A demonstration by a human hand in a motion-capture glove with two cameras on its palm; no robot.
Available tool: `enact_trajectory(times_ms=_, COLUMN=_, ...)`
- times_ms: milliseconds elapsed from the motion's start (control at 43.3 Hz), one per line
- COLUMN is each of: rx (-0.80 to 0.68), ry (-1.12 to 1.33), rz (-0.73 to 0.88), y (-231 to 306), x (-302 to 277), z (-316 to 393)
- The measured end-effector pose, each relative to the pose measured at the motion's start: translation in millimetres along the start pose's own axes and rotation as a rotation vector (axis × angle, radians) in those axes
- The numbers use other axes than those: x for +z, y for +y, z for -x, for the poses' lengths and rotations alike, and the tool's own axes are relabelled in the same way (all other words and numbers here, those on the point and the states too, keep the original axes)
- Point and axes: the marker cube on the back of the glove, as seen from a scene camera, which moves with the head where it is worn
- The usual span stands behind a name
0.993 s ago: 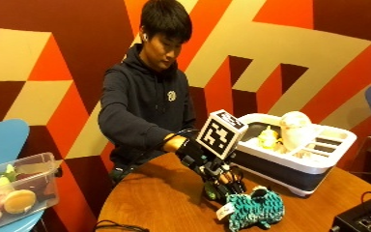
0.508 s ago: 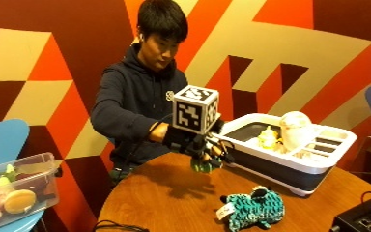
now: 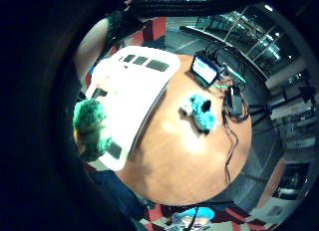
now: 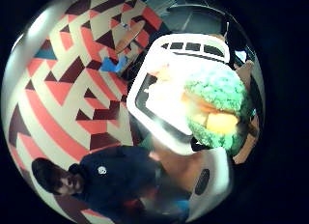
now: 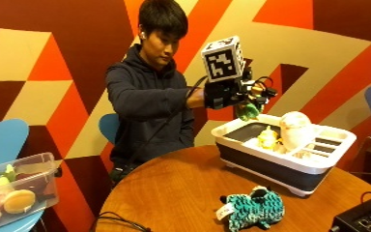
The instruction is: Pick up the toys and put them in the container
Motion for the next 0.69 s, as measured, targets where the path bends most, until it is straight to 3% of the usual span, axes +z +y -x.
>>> enact_trajectory(times_ms=115, rx=0.025, ry=0.014, rz=-0.066, y=-22, x=23, z=3)
enact_trajectory(times_ms=254, rx=0.014, ry=0.033, rz=0.054, y=-23, x=39, z=-3)
enact_trajectory(times_ms=416, rx=0.071, ry=-0.043, rz=0.036, y=-10, x=16, z=-32)
enact_trajectory(times_ms=693, rx=0.246, ry=0.138, rz=-0.021, y=9, x=0, z=-115)
